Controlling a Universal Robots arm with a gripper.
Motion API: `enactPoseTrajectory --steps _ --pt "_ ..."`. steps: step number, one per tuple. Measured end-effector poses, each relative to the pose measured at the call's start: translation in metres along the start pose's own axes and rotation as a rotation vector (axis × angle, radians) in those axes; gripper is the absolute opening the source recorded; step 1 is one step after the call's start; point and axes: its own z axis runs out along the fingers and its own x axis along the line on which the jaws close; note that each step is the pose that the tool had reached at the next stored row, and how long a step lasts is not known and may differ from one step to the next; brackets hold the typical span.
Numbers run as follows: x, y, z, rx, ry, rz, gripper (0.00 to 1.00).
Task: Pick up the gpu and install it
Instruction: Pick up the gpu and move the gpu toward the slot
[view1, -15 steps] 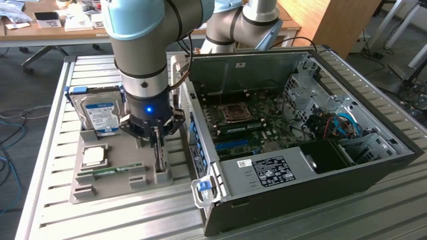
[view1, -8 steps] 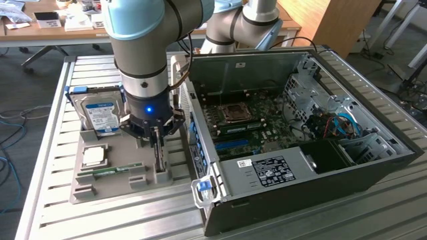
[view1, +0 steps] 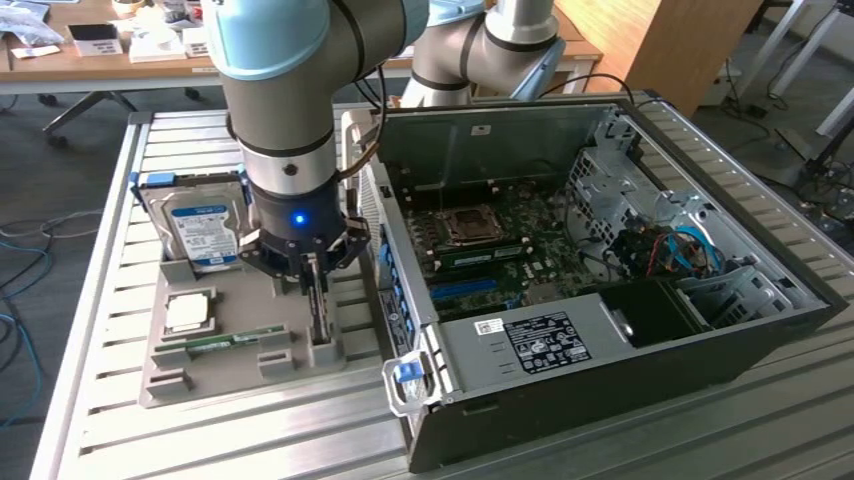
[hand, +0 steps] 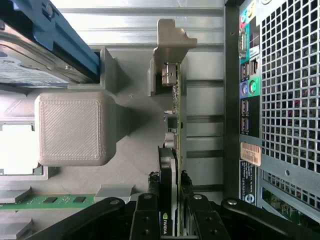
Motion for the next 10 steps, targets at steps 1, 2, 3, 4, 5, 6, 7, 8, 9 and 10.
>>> enactPoseTrajectory --steps 1,2,3,4,5,6,7,8,9,10 --pt "0.0 0.0 0.0 -0.0001 0.0001 -0.001 0.27" --pt "0.0 0.0 0.0 -0.0001 0.0001 -0.001 0.27" --pt "0.0 0.0 0.0 0.0 0.0001 -0.002 0.27" --pt "0.0 0.0 0.0 0.0 0.0001 -0.002 0.27" --pt "0.0 0.0 0.0 0.0 0.0001 -0.002 0.27" --pt "0.0 0.0 0.0 0.0 0.0001 -0.002 0.27" --pt "0.0 0.0 0.0 0.0 0.0001 -0.002 0.27" --pt "0.0 0.0 -0.0001 -0.0002 -0.0001 -0.002 0.27" --pt "-0.0001 0.0001 -0.0004 -0.0004 -0.0002 -0.002 0.27" --pt "0.0 0.0001 -0.0013 -0.0001 0.0001 -0.002 0.27"
